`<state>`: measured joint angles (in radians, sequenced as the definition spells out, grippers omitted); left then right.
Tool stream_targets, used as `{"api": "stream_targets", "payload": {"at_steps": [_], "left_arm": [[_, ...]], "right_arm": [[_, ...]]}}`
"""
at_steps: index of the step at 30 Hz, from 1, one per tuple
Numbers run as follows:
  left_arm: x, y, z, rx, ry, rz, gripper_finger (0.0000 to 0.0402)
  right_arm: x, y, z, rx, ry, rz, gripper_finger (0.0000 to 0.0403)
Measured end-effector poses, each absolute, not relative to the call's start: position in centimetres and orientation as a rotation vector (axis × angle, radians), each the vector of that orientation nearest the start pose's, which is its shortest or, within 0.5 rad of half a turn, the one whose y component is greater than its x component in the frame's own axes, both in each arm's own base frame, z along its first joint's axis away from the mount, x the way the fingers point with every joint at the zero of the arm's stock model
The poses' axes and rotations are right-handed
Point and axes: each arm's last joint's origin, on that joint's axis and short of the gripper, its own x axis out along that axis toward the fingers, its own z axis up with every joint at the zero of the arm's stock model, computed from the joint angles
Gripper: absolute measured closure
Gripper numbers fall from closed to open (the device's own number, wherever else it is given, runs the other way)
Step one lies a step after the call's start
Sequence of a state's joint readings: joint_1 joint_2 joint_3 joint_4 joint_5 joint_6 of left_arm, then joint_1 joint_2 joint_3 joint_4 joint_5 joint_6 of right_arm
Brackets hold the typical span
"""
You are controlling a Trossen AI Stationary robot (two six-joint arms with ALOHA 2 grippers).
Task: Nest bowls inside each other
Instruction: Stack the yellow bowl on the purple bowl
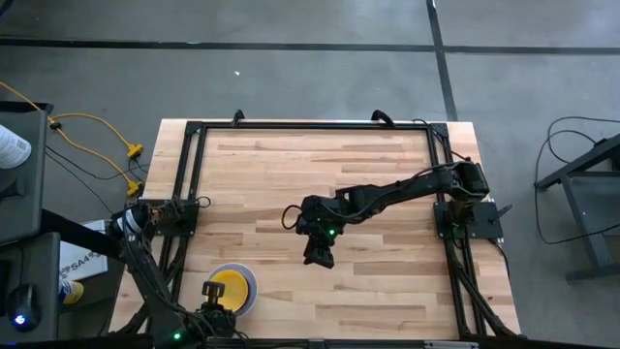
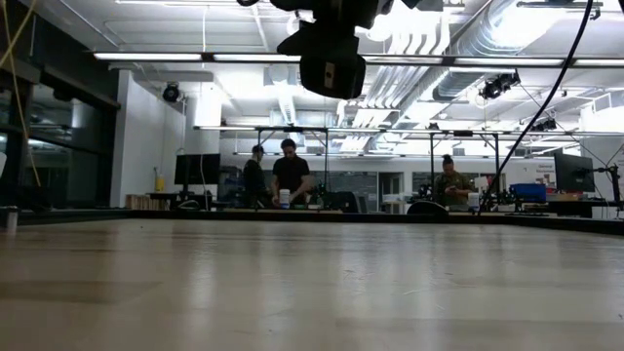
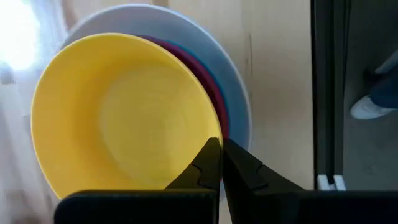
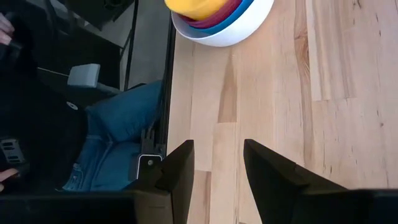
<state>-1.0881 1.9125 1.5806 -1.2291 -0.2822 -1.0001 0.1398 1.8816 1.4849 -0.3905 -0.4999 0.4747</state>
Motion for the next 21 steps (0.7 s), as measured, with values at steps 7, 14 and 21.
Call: {"api": "stream_targets", "payload": {"at_steps": [7, 14, 21], "left_arm": [[17.36, -31.30, 22.47, 0.175, 1.333, 0.048, 0.0368], [17.38, -31.30, 22.47, 0.178, 1.329, 0.049, 0.0354], [17.42, -31.23, 22.69, 0.191, 1.312, 0.050, 0.0352]], "right_arm": [[40.99, 7.18, 24.99, 0.582, 0.918, 0.413, 0.0270], [41.00, 7.18, 25.00, 0.581, 0.916, 0.413, 0.0270], [41.01, 7.17, 25.00, 0.578, 0.915, 0.412, 0.0270]]}}
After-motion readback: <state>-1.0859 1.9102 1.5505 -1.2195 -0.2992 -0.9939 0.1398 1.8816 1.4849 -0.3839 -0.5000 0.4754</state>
